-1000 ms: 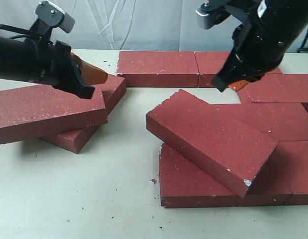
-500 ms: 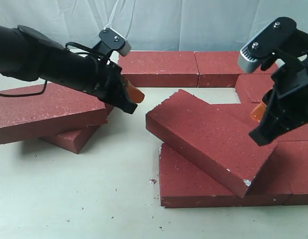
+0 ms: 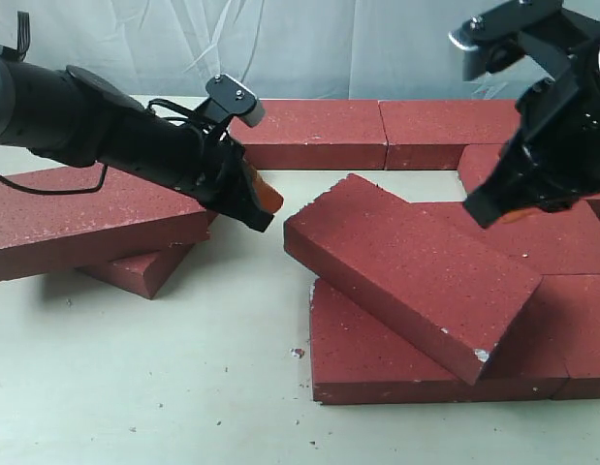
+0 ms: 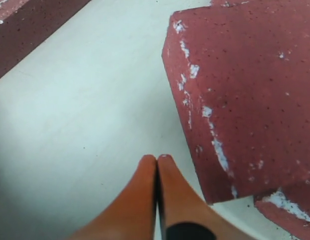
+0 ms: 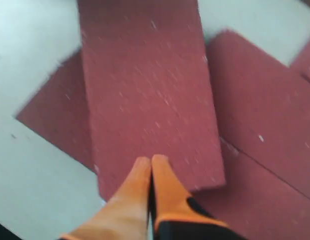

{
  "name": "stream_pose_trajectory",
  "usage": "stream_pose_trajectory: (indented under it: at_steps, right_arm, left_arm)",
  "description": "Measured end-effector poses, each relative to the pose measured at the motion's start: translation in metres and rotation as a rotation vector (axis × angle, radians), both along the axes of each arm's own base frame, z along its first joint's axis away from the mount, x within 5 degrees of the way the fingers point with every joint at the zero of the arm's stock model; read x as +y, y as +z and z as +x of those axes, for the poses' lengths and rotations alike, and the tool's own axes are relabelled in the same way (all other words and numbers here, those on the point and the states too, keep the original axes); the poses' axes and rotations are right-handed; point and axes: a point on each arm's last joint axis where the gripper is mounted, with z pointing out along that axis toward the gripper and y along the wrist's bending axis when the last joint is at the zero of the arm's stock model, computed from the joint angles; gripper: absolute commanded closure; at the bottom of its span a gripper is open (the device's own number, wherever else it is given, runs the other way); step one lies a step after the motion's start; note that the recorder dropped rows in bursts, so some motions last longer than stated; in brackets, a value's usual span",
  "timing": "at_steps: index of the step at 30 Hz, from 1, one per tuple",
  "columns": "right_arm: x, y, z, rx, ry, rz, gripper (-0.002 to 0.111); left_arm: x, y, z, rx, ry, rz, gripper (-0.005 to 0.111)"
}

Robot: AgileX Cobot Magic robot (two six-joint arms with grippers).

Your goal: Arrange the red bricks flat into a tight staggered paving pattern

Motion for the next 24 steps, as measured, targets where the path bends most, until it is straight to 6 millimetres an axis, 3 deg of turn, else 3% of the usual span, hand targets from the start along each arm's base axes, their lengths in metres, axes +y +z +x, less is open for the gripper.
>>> stream_pose_trajectory:
  at_steps: [4, 13, 24]
  right_arm:
    - [-0.014, -0.008, -0.006, 0.047, -0.042, -0.092, 0.109]
    - [-0.033, -0.059, -0.027, 0.233, -0.076, -0.192, 0.109]
    - [-0.035, -0.090, -0.045, 0.345, -0.088, -0.173, 0.109]
  left_arm:
    - [-0.001, 0.000, -0.002, 0.009, -0.024, -0.002, 0.107]
    - [-0.001, 0.000, -0.003, 0.017, -0.034, -0.008, 0.107]
    - [-0.003, 0.000, -0.005, 0.031, -0.055, -0.018, 0.107]
